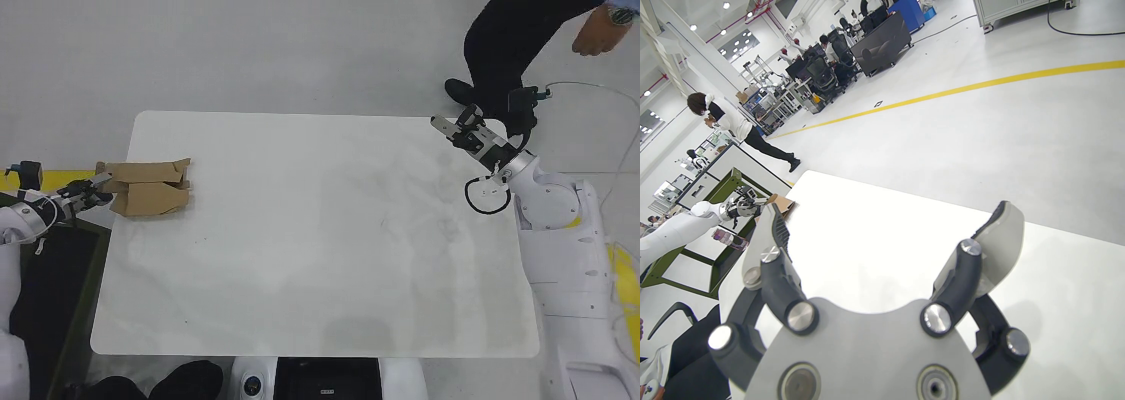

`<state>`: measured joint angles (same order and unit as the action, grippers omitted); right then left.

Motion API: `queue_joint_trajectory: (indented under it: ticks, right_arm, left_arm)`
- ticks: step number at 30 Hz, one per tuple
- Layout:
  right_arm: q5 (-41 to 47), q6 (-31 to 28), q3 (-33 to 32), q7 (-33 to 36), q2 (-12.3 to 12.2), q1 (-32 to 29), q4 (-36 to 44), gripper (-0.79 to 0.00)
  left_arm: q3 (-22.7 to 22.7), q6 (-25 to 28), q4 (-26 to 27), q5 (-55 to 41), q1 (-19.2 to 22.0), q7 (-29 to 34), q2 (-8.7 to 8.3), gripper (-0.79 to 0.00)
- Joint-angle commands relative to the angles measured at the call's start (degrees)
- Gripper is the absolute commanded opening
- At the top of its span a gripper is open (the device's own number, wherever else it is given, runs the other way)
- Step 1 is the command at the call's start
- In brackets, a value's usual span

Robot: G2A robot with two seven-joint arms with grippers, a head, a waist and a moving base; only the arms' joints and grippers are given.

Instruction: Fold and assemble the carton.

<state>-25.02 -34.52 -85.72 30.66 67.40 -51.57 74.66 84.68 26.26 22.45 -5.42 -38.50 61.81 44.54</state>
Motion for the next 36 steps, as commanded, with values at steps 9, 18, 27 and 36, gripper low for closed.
queue_joint_trajectory:
  ticks: [9, 18, 27, 36]
  right_arm:
    - [0.0, 0.0, 0.0, 0.0, 0.0, 0.0, 0.0, 0.0]
    - [0.0, 0.0, 0.0, 0.0, 0.0, 0.0, 0.0, 0.0]
    - [0.0, 0.0, 0.0, 0.0, 0.0, 0.0, 0.0, 0.0]
    - [0.0, 0.0, 0.0, 0.0, 0.0, 0.0, 0.0, 0.0]
  left_arm:
    - [1.05, 1.85, 0.43, -2.69, 0.95, 0.97, -0.43, -0.785]
    - [3.09, 4.51, 5.61, -8.42, 1.56, 3.7, -0.92, -0.785]
    - [2.41, 3.73, 14.59, -18.13, 1.06, 8.12, 0.38, -0.785]
    - [-3.34, 1.46, 23.36, -22.77, 1.41, 8.77, 2.72, -0.785]
